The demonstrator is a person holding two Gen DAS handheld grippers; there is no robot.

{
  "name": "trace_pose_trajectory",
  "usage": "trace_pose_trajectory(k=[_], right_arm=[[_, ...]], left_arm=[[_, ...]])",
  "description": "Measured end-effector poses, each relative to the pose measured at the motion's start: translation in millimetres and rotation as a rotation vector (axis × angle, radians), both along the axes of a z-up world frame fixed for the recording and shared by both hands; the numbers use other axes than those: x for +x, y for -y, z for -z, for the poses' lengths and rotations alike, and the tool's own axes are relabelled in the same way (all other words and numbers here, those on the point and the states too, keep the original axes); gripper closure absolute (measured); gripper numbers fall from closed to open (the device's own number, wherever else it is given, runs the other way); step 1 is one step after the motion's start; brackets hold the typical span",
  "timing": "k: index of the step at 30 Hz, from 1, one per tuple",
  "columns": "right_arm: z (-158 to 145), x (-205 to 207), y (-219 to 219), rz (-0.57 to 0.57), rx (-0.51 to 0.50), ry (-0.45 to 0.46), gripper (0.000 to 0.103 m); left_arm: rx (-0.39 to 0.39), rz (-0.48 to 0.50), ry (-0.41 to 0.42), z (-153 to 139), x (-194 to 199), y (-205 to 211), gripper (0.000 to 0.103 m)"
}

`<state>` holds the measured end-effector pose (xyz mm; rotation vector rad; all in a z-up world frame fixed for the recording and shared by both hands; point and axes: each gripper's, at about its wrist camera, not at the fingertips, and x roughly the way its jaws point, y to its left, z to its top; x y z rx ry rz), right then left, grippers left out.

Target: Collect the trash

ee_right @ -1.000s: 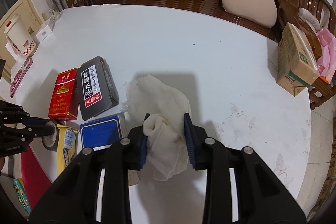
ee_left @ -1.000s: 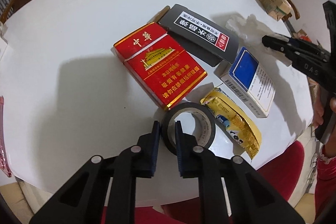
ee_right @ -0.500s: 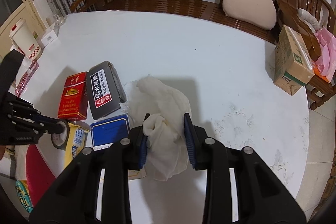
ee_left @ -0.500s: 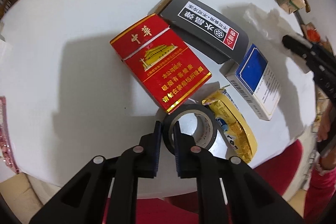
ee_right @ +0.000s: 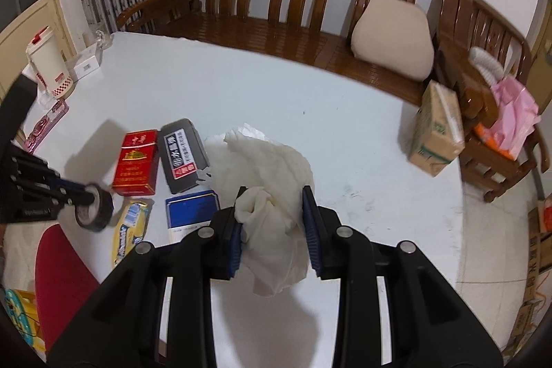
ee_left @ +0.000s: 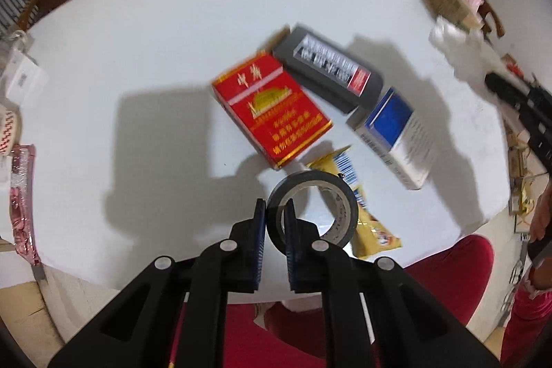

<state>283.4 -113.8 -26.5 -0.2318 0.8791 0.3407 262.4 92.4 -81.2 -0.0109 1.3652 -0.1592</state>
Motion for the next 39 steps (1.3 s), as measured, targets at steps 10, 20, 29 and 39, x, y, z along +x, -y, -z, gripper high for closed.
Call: trace_pose_trajectory(k=[10, 20, 29, 39], right_arm=[[-62.2, -65.9, -7.0, 0.006, -0.02, 0.146, 0.073], [-89.0, -145.1, -14.9, -0.008, -0.027, 0.192, 0.073], [-88.0, -209.9, -15.3, -0.001, -0.021, 0.216, 0.073], [-54.9, -253.5, -28.0, -0.015, -0.042, 0.172, 0.073]], left_arm=[[0.019, -0.006, 0.235, -72.7, -55.0, -0.6, 0.092], [0.019, 0.052, 0.393, -106.8, -117.8, 11.7, 0.092], [0.018, 0.123, 0.425, -97.1, -167.8, 31.7, 0.092], [0.005, 0.177, 0.381, -57.8, -203.4, 44.4, 0.092]])
